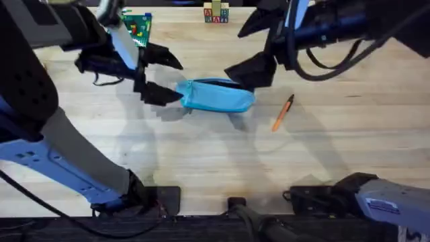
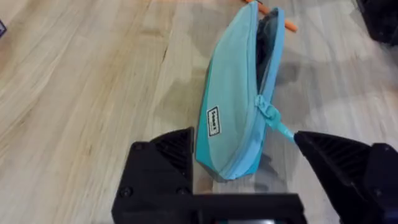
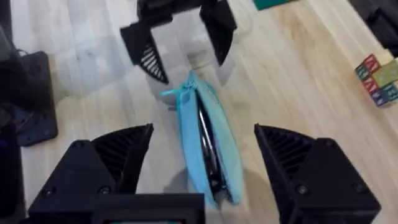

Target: Unzip the bag, pick up the pens from the table one at a time and place them inside, then zip the bag closed.

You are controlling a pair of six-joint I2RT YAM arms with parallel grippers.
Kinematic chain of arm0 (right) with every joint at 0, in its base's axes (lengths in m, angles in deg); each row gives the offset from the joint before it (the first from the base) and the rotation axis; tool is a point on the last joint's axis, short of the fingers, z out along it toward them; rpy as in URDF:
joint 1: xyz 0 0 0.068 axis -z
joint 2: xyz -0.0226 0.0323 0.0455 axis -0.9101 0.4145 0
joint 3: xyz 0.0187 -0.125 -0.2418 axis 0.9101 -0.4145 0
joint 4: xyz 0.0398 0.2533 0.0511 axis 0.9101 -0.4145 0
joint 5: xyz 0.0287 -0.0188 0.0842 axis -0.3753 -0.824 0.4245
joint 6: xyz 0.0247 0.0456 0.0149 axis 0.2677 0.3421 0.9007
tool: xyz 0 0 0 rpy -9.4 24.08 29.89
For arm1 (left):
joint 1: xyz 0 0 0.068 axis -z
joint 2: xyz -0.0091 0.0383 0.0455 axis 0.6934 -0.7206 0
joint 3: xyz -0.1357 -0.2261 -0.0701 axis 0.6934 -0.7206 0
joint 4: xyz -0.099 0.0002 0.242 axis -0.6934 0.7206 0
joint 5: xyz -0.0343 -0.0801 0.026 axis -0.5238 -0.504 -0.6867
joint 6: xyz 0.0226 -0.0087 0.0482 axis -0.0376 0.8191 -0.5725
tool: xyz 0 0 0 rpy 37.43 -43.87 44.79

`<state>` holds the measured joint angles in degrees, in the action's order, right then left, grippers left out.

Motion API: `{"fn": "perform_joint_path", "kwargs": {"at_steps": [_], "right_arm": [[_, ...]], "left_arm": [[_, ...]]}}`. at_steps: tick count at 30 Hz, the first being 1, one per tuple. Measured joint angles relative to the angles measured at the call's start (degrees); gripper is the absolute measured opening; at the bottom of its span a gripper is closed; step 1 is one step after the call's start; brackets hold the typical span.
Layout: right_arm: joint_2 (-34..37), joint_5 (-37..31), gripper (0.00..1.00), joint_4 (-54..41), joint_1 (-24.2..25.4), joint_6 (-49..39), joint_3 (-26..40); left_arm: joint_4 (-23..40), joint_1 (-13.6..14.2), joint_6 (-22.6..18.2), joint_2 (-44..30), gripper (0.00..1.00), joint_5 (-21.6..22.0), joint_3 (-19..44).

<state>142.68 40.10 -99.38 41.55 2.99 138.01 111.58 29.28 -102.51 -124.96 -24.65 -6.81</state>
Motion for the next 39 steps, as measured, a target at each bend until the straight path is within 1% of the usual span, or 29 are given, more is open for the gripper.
{"fn": "perform_joint_path", "kwargs": {"at_steps": [5, 6, 8, 9, 10, 11, 12, 14, 15, 18, 21, 24, 26, 28, 29, 31, 32, 33, 36, 39], "right_arm": [[-0.4, -0.2, 0.992, -4.1, 0.5, 0.2, 0.0], [-0.4, -0.3, 0.982, -5.0, 0.8, 0.2, 0.0], [-0.4, -0.4, 0.922, -6.5, 1.7, 0.3, 0.0], [-0.4, -0.4, 0.817, -7.1, 2.4, 0.2, 0.0], [-0.4, -0.4, 0.691, -7.6, 2.9, 0.3, 0.0], [-0.4, -0.4, 0.537, -8.1, 3.6, 0.4, 0.0], [-0.4, -0.4, 0.428, -8.5, 4.2, 0.6, 0.0], [-0.4, -0.4, 0.313, -8.9, 5.3, 0.6, 0.0], [-0.4, -0.4, 0.275, -9.0, 5.7, 0.6, 0.0], [-0.4, -0.4, 0.230, -9.6, 6.2, 0.6, 0.0], [-0.4, -0.4, 0.225, -9.8, 6.2, 0.6, 0.0], [-0.4, -0.4, 0.228, -9.8, 6.2, 0.5, 0.0], [-0.4, -0.4, 0.228, -9.8, 6.2, 0.2, 0.0], [-0.4, -0.4, 0.195, -9.9, 6.2, -0.4, 0.0], [-0.4, -0.4, 0.167, -9.9, 6.2, -0.7, 0.0], [-0.4, -0.4, 0.060, -9.9, 6.2, -0.9, 0.0], [-0.4, -0.4, 0.037, -9.9, 6.2, -1.1, 0.0], [-0.4, -0.4, 0.032, -9.9, 6.2, -1.1, 0.0], [-0.4, -0.4, 0.032, -9.9, 6.2, -1.2, 0.0], [-0.4, -0.4, 0.032, -9.9, 6.2, -1.3, 0.0]], "left_arm": [[7.3, -1.6, -0.2, 0.0, 0.996, 2.1, 7.4], [8.7, -1.9, -0.2, 0.0, 0.997, 2.5, 9.0], [11.5, -2.1, -0.3, 0.0, 0.997, 3.2, 12.0], [12.9, -2.1, -0.3, 0.0, 0.996, 3.8, 13.5], [14.5, -2.1, -0.4, 0.0, 0.996, 4.3, 15.2], [15.9, -2.1, -0.5, 0.0, 0.997, 4.9, 16.8], [17.1, -2.0, -0.6, 0.0, 0.997, 5.5, 18.4], [19.1, -2.0, -0.9, 0.0, 0.996, 6.7, 21.3], [19.9, -2.0, -0.9, 0.1, 0.996, 7.2, 22.6], [21.0, -2.0, -1.1, 1.0, 0.996, 8.8, 24.7], [21.4, -2.0, -1.0, 3.8, 0.996, 10.6, 25.1], [21.7, -2.0, 0.5, 8.1, 0.996, 12.3, 25.1], [21.9, -1.9, 2.3, 11.2, 0.996, 13.6, 25.1], [22.1, -1.7, 4.7, 14.4, 0.996, 15.3, 25.1], [22.2, -1.5, 6.2, 16.0, 0.996, 16.2, 25.1], [22.2, -1.3, 9.5, 18.9, 0.997, 17.8, 25.2], [22.2, -1.1, 11.6, 20.5, 0.997, 18.4, 25.2], [22.3, -1.0, 13.4, 21.6, 0.997, 19.0, 25.2], [22.4, -1.0, 20.8, 25.2, 0.996, 20.3, 25.2], [22.6, -1.0, 29.8, 27.9, 0.996, 21.1, 25.3]]}}
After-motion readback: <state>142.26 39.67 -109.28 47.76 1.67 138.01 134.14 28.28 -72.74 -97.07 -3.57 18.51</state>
